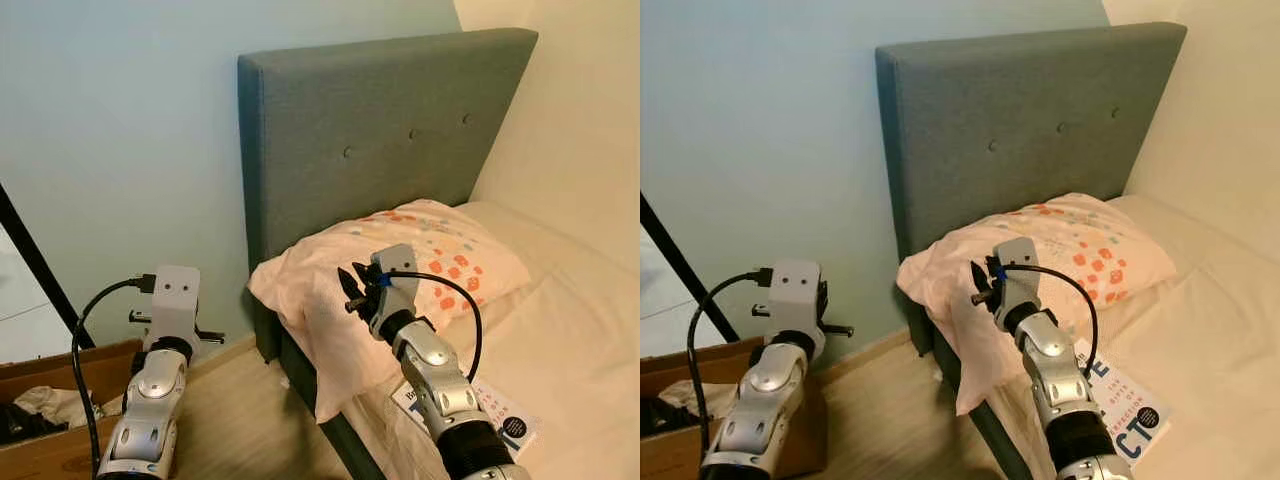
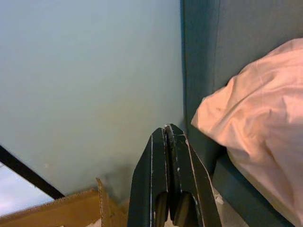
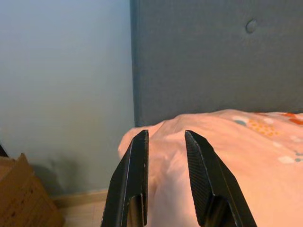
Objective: Clean up the room
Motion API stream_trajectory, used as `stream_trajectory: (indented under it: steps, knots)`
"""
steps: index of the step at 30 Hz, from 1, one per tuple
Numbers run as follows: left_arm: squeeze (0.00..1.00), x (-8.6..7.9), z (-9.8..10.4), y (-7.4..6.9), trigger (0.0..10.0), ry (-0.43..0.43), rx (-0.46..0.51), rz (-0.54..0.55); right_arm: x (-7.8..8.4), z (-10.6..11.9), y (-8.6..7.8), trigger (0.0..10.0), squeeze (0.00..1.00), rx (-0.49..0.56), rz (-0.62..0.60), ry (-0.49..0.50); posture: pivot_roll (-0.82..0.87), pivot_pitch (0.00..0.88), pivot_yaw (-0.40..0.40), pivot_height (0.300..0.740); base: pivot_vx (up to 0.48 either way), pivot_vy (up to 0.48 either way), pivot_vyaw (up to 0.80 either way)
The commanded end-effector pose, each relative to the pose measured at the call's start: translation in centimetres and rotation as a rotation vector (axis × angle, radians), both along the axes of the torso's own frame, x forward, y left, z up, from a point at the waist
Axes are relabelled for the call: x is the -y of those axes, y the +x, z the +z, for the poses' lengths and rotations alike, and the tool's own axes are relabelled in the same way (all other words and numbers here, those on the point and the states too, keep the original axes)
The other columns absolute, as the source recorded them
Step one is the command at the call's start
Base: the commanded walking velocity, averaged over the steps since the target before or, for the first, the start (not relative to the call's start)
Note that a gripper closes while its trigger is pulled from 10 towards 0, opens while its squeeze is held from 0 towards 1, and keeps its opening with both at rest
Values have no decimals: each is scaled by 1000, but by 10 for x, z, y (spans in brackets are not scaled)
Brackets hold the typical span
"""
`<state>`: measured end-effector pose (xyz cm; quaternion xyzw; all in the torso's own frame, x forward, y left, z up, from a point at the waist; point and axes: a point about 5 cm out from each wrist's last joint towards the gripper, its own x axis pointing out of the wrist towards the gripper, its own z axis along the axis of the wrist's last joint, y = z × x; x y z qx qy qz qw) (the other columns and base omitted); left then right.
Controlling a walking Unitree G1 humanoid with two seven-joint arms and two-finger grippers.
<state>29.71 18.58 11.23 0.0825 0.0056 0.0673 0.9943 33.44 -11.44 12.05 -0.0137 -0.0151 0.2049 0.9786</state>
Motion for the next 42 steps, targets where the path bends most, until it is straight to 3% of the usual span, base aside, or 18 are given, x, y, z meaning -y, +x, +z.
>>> stream_trajectory:
  steps: [1,29,38,42]
  knots:
    - [0,0,-4,-1,10000,4,-13,-7,1,2,-1,10000,0,21,-3,11,-9,0,-53,660,0,0,0]
    - [0,1,-3,1,10000,7,-5,-14,2,6,-1,10000,0,56,-7,20,-14,0,-43,660,0,0,0]
    - [0,0,-3,1,10000,9,-5,-10,-1,5,-2,10000,0,56,9,7,-11,0,-45,705,0,0,0]
    - [0,0,-3,1,10000,8,-5,-8,0,5,-2,10000,0,60,-1,10,-11,0,-45,705,0,0,0]
